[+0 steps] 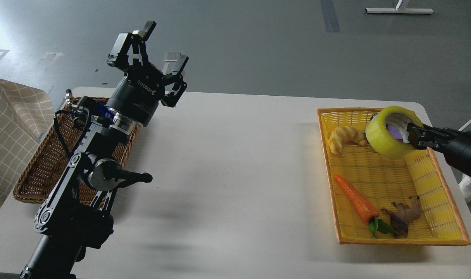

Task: Place and transfer tape with both arms
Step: 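Lift the tape roll out of the tray toward the table center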

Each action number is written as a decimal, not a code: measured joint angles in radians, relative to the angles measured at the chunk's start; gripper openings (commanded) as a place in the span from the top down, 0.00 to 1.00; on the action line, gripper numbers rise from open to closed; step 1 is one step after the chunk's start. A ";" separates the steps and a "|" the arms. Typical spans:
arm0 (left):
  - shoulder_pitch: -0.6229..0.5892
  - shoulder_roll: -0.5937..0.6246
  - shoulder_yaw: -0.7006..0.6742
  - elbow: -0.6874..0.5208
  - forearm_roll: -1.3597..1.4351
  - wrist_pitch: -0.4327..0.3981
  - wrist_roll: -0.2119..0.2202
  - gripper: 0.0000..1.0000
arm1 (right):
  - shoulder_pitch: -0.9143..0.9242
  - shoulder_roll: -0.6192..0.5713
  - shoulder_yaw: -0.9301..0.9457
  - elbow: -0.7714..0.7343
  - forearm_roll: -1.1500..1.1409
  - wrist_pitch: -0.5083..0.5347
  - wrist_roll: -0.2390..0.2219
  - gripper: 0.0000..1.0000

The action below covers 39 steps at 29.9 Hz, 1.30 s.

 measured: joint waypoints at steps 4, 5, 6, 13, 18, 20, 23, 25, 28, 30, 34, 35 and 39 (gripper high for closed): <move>0.000 -0.006 0.002 -0.001 0.000 0.010 0.000 0.02 | 0.079 0.016 -0.003 0.009 0.056 0.027 -0.010 1.00; 0.000 -0.007 0.002 -0.001 0.000 0.011 0.000 0.02 | 0.109 0.031 -0.010 0.008 0.072 0.029 -0.016 1.00; 0.000 -0.007 0.002 -0.001 0.000 0.014 0.000 0.02 | 0.143 0.057 -0.021 0.004 0.082 0.030 -0.023 1.00; -0.001 -0.004 0.000 -0.005 0.001 0.026 0.000 0.02 | 0.317 0.252 -0.202 -0.058 0.080 0.031 -0.072 1.00; -0.002 -0.005 -0.002 -0.006 0.002 0.033 0.000 0.02 | 0.410 0.387 -0.334 -0.166 0.070 0.031 -0.085 1.00; -0.001 -0.003 -0.002 -0.006 0.002 0.034 0.000 0.02 | 0.436 0.427 -0.363 -0.212 0.069 0.031 -0.085 1.00; 0.004 0.001 -0.007 -0.007 0.008 0.034 0.000 0.02 | 0.458 0.465 -0.395 -0.240 0.068 0.031 -0.086 1.00; 0.004 0.003 -0.017 -0.013 0.010 0.034 0.000 0.02 | 0.464 0.476 -0.415 -0.244 0.068 0.031 -0.086 1.00; 0.006 0.002 -0.022 -0.015 0.011 0.034 0.000 0.02 | 0.468 0.479 -0.441 -0.250 0.067 0.031 -0.088 1.00; 0.006 0.000 -0.023 -0.015 0.011 0.034 0.000 0.02 | 0.469 0.481 -0.457 -0.263 0.060 0.031 -0.093 1.00; 0.006 -0.009 -0.023 -0.015 0.011 0.034 0.000 0.02 | 0.468 0.496 -0.495 -0.282 0.026 0.031 -0.104 1.00; 0.006 -0.010 -0.022 -0.015 0.011 0.034 0.000 0.02 | 0.466 0.501 -0.499 -0.284 0.023 0.031 -0.105 1.00; 0.006 -0.013 -0.022 -0.016 0.011 0.034 0.000 0.02 | 0.456 0.532 -0.507 -0.292 0.002 0.031 -0.108 1.00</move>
